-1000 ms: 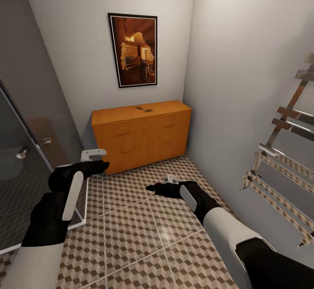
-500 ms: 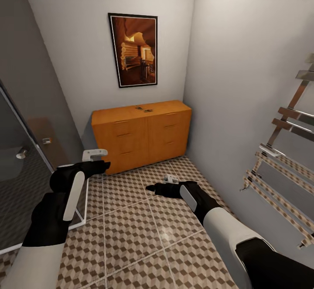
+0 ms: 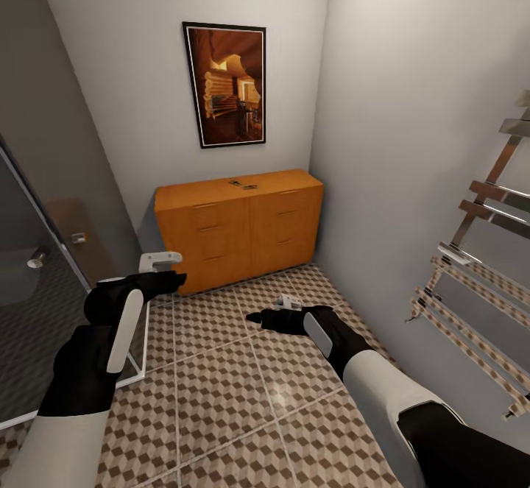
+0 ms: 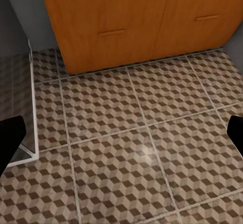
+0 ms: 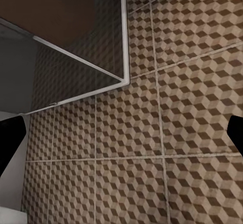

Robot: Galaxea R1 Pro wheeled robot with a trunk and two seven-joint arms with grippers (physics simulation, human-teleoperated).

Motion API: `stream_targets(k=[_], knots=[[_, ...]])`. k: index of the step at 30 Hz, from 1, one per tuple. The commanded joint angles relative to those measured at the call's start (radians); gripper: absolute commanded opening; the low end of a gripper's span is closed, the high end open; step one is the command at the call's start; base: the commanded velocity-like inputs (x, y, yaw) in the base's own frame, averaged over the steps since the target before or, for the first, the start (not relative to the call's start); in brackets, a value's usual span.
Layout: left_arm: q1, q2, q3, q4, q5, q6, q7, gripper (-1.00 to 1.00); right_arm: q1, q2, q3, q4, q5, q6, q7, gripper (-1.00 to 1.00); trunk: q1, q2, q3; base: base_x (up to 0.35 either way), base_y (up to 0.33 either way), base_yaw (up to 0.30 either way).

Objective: Take the four mousetraps from the cabinet in the bathroom and place them on the bathroom floor. Make sure all four end up on the same floor surface, and ensure that at least two of them are either under or directly next to the same bathroom sink.

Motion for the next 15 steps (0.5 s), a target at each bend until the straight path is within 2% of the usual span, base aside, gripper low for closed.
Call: stream_targets(k=[1, 15], knots=[[-0.001, 0.0, 0.0, -0.001, 0.01, 0.004, 0.009, 1.0, -0.001, 0.0, 0.001, 0.0, 0.0, 0.003, 0.001, 1.0, 0.001, -0.002, -0.002, 0.0, 0.0, 0.0], [-0.001, 0.0, -0.001, -0.001, 0.01, 0.004, 0.009, 1.0, -0.001, 0.0, 0.001, -0.001, 0.0, 0.003, 0.001, 1.0, 0.001, -0.002, -0.002, 0.0, 0.0, 0.0]])
